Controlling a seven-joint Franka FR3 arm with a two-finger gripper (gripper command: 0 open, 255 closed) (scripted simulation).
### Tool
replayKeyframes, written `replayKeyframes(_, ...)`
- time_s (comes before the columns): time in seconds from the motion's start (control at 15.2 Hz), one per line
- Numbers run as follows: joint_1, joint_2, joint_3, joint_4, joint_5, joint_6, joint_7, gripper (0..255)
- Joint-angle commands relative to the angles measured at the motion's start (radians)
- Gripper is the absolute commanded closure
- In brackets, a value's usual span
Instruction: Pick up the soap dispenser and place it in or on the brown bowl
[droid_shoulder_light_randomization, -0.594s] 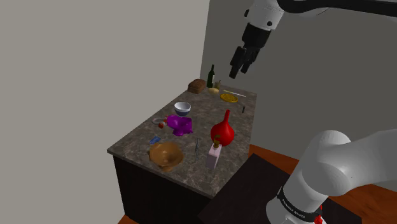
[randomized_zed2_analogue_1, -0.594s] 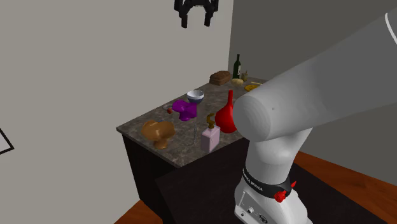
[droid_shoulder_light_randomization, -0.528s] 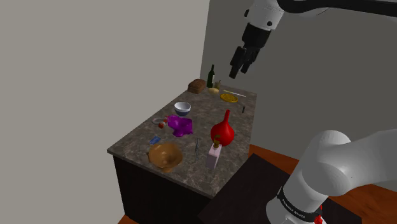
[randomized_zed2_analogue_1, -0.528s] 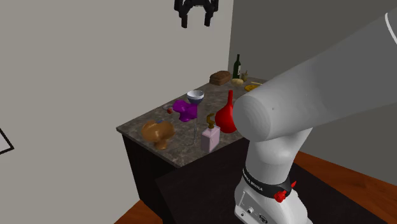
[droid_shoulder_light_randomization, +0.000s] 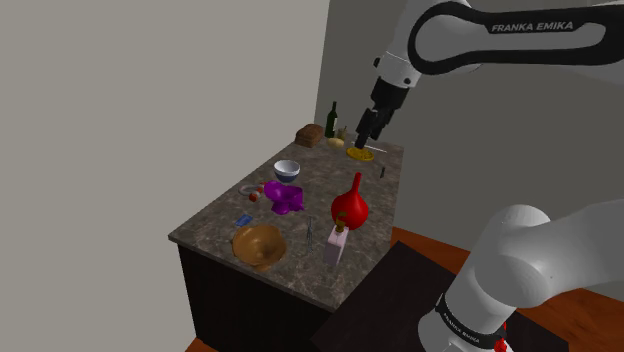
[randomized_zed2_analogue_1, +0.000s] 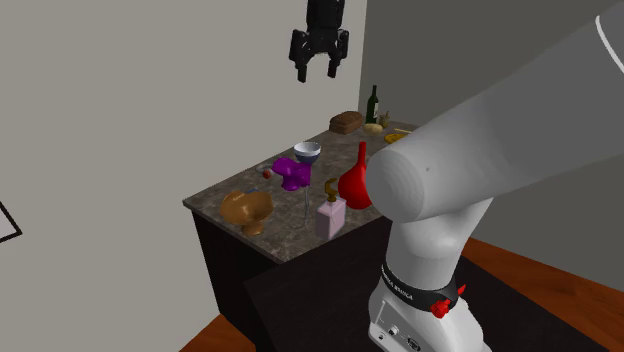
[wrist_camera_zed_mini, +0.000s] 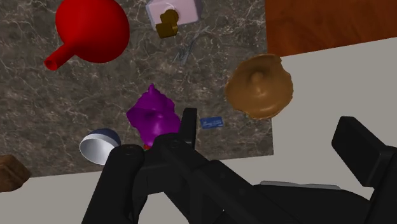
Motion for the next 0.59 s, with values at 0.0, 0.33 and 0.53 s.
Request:
replayKeyframes(0.0, -0.002, 0.018, -0.025, -0.051, -0.006, 0.067, -0.031, 0)
replayKeyframes(0.33, -0.007, 0.110, -0.096, -0.136, -0.016, 0.234, -0.117, 0)
replayKeyframes(0.53, -0.005, 0.187, -0.141, -0.169, -0.016, 0.338, -0.174, 0)
